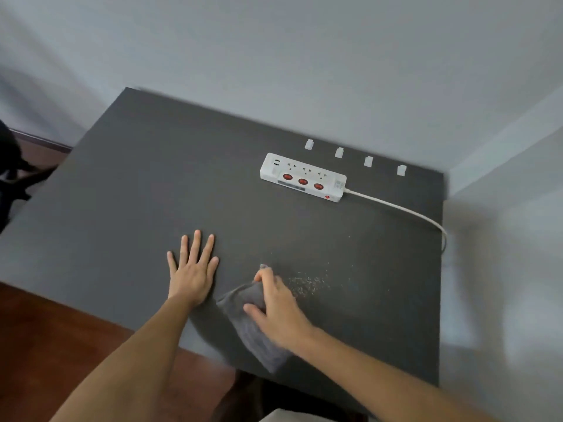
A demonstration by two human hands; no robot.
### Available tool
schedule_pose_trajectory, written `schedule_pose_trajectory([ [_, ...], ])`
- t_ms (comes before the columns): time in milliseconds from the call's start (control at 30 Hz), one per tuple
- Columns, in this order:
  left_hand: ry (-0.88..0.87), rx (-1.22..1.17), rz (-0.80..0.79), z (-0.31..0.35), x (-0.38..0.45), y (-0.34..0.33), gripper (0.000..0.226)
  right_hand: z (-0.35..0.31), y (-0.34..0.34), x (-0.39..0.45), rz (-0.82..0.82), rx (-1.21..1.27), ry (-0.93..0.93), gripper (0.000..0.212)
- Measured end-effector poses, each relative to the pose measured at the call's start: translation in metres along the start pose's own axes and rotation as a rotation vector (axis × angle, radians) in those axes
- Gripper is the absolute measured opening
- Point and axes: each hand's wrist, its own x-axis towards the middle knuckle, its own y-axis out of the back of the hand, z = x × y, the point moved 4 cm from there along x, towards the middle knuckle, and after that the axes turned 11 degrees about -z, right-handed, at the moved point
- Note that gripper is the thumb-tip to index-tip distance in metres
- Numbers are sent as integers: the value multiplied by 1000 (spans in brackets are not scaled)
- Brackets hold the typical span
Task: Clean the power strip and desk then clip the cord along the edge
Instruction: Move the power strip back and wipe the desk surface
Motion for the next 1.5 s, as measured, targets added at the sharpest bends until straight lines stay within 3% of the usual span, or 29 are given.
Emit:
schedule_pose_trajectory([
  [100, -12, 23, 67, -2, -1, -4, 59, 14, -55, 12, 51, -496, -69, 61],
  [200, -18, 20, 101, -5, 0, -7, 57, 29, -92, 26, -33, -636, 80, 68],
  [333, -19, 15, 130, -7, 2, -10, 56, 31, -88, 49, 23, -588, 107, 59],
  [633, -2, -35, 185, -4, -1, -7, 56, 81, -20, 67, 323, -474, -321, 55],
  [900, -3, -166, 299, 59, 17, 2, 34, 182, 45, -8, 557, -356, -704, 53],
  [1167, 68, -209, 269, 99, 22, -15, 48, 262, 75, -100, 753, -160, -1025, 47],
  [1300, 50, -214, 278, 102, 21, -16, 48, 303, 97, -144, 699, -138, -1079, 57],
  [1400, 44, -216, 274, 102, 20, -16, 47, 303, 127, -175, 838, -171, -1153, 48],
  [1500, 47, -221, 251, 102, 20, -15, 47, 234, 129, -155, 951, -435, -806, 43],
])
